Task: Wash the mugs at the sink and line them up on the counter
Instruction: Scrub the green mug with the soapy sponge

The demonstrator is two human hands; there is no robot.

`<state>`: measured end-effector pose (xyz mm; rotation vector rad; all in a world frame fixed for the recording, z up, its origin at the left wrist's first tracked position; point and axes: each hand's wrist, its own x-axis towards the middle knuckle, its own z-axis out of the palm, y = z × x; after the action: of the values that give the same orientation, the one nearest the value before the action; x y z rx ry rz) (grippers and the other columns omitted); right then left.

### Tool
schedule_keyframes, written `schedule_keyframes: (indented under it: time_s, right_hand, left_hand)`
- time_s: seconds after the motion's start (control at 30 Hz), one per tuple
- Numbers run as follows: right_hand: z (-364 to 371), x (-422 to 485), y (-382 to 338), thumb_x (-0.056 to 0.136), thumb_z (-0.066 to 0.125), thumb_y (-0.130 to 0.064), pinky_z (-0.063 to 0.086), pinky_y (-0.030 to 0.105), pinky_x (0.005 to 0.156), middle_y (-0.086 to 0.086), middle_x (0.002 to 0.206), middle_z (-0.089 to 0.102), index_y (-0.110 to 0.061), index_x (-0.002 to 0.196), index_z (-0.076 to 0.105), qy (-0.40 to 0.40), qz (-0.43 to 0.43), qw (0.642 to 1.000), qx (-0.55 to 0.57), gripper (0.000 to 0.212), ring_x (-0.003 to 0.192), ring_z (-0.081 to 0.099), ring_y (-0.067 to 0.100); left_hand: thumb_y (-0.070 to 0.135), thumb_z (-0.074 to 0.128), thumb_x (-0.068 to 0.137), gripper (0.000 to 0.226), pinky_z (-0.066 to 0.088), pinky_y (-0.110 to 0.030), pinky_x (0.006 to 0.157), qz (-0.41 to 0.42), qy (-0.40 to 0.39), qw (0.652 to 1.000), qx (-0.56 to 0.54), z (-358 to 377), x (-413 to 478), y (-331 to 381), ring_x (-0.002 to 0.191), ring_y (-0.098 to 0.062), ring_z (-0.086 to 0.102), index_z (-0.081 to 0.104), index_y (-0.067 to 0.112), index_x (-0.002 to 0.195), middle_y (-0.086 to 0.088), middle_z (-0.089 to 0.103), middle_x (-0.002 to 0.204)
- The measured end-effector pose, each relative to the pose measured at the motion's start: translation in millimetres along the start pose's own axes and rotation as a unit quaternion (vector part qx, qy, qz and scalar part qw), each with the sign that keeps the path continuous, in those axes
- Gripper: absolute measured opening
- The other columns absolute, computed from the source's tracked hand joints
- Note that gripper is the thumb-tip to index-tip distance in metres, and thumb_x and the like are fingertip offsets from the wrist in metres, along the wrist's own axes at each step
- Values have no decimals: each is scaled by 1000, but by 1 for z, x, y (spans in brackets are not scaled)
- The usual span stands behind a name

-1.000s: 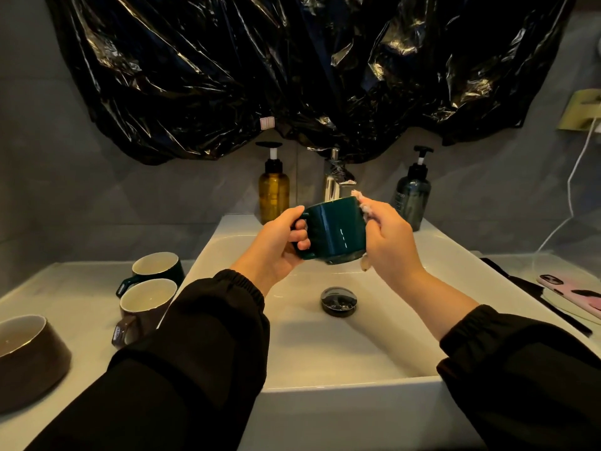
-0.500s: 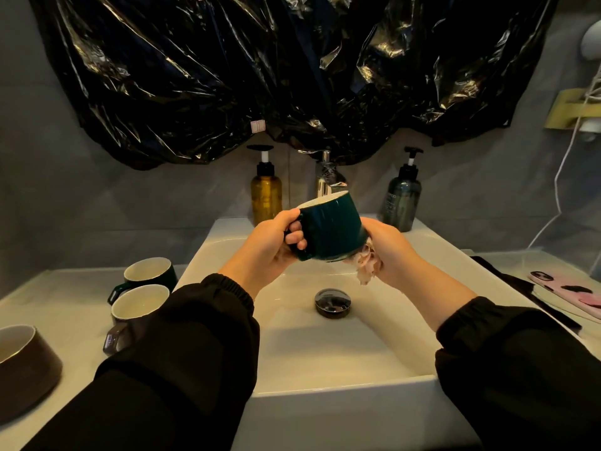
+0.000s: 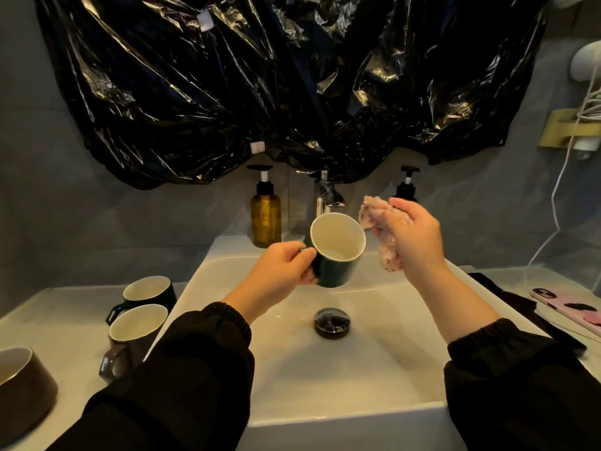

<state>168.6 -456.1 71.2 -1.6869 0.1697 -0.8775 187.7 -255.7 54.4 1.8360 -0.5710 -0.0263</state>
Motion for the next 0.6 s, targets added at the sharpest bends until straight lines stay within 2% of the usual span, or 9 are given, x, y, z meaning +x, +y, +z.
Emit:
schedule_keyframes:
  time_s: [0.03,0.1,0.17,0.23,0.27,0.37,0.43,0.5,0.6]
  right_hand:
    - [-5,-3,-8,88,63,-16,53,34,82,1,103,68,-16,107,68,24,-29,999,25,19,96,63,14]
    - [-8,-12,-22,85,66,-12,58,34,72,2,86,71,-13,89,71,1,-66,997,46,7,81,68,12]
    - [-1,-26,-28,82,68,-12,58,31,60,2,75,71,-10,82,72,-68,-89,994,-12,5,68,68,9]
    - [13,-38,-30,82,70,-18,49,22,45,-4,68,67,-14,78,73,-133,-90,979,-127,7,51,63,7]
    - [21,-41,-29,84,67,-21,46,22,44,-4,70,66,-14,80,72,-162,-84,965,-191,9,51,61,9]
    - [43,-41,-28,95,50,-18,47,26,61,2,79,59,-9,91,64,-253,-37,913,-318,18,73,59,18]
    - [49,-37,-30,95,46,-10,46,25,62,4,77,55,-10,86,56,-313,52,902,-292,14,72,56,18]
    - [45,-33,-32,93,48,-4,47,25,63,6,79,56,-11,83,56,-368,124,898,-207,14,74,56,18]
    - [27,-27,-29,91,53,-1,51,24,63,11,88,65,-5,96,66,-402,160,897,-90,15,76,63,17]
  left_hand:
    - [19,46,98,26,53,-21,72,33,8,996,79,1,-1,-4,72,-14,58,55,17,74,-5,58,72]
    - [21,48,97,26,45,-11,59,71,22,983,165,2,-2,-9,70,-10,55,54,23,72,-3,60,75]
    - [21,49,97,25,40,-10,55,87,34,977,191,3,-2,-12,69,-10,54,53,24,73,-1,59,75]
    - [20,49,97,24,39,-10,56,106,43,973,199,5,-2,-12,68,-12,53,54,23,74,1,58,73]
    - [20,49,96,23,39,-9,56,115,43,973,198,6,-3,-12,67,-10,52,53,23,74,3,57,72]
    - [18,50,96,17,39,-6,59,130,34,967,218,9,-4,-11,68,-6,51,55,21,80,8,54,72]
    - [17,50,96,14,39,-6,59,130,28,963,233,10,-4,-12,70,-6,50,57,18,84,6,53,75]
    - [16,50,96,13,39,-5,61,125,28,964,233,7,-4,-13,70,-8,50,57,17,84,6,53,76]
    - [15,51,96,14,38,-3,60,114,35,966,229,1,-6,-14,68,-7,50,57,16,83,7,53,73]
